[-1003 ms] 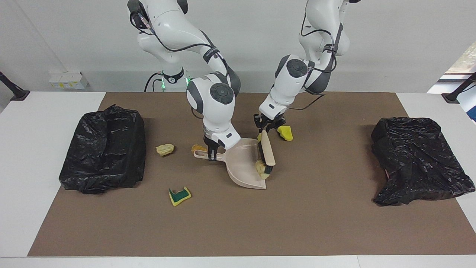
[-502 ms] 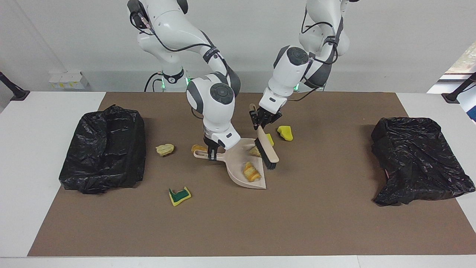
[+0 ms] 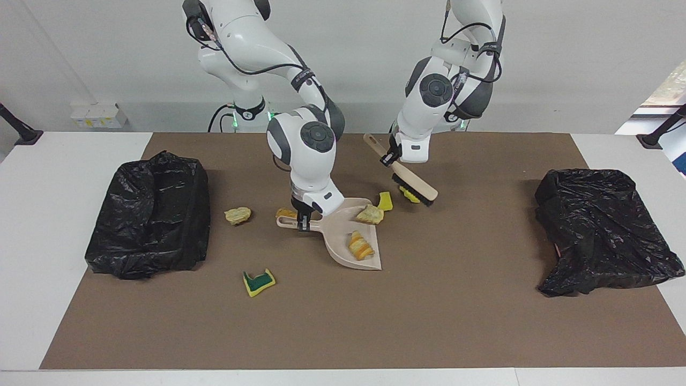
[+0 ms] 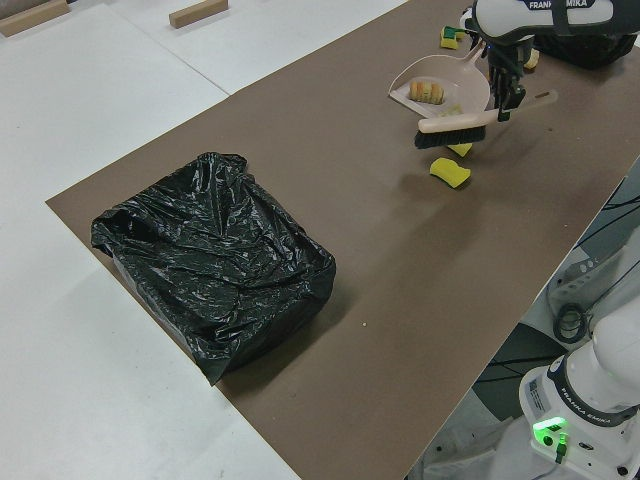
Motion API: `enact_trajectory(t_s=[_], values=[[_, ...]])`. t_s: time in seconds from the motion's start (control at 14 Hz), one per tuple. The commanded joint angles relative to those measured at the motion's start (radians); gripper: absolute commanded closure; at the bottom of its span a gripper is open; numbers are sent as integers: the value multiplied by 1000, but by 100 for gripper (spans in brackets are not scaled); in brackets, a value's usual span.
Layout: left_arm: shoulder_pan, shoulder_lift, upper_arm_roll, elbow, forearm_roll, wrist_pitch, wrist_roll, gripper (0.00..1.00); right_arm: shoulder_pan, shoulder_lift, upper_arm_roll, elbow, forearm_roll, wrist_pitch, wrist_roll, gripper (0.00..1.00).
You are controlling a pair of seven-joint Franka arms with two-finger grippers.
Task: Sweep and dump trash in bin
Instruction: 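Sweep the bread and sponges with the brush toward the dustpan, then sweep the remaining sponges into the dustpan with the left gripper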
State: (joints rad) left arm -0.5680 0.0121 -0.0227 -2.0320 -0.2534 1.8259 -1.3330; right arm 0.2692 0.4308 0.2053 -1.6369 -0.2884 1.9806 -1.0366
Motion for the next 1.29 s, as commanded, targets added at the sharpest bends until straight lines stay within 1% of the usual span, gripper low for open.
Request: enact_trajectory(t_s=[0.0,0.07,0.14,0.22,0.43,0.57,0.65,0.72,0.86,1.0,1.15,1.22], values=[[-38,-137,-8,-185,14,-5,-103,100,-16,-35,14,-47,0,-3,-56,100],[-61,-199,-10,-280,14,7,-104,100,-16,-38,14,-63,0,12,-77,100],[-102,-239,-10,-345,13,38,-104,100,-16,-46,14,-78,0,14,-89,100],[-114,-251,-10,-385,6,85,-104,100,-16,-49,14,-87,0,15,-91,100],[-167,-210,-10,-425,0,251,-78,100,-15,-49,14,-115,3,53,-80,100],[-173,-164,-10,-413,-19,334,26,100,-16,-50,14,-116,6,57,-79,100],[-173,-155,-10,-406,-67,387,76,100,-16,-50,14,-116,6,57,-74,100],[-171,-118,-8,-375,-104,438,128,100,-16,-49,14,-116,6,58,-69,100],[-161,-61,-10,-288,-119,460,198,100,-16,-49,14,-115,6,58,-62,100],[-159,36,-10,-196,-121,470,280,100,-16,-50,14,-115,6,57,-53,100],[-155,71,-11,-151,-125,526,395,100,-16,-49,14,-112,6,55,-48,100],[-153,90,-10,-128,-125,532,482,100,-16,-49,14,-112,6,55,-48,100]])
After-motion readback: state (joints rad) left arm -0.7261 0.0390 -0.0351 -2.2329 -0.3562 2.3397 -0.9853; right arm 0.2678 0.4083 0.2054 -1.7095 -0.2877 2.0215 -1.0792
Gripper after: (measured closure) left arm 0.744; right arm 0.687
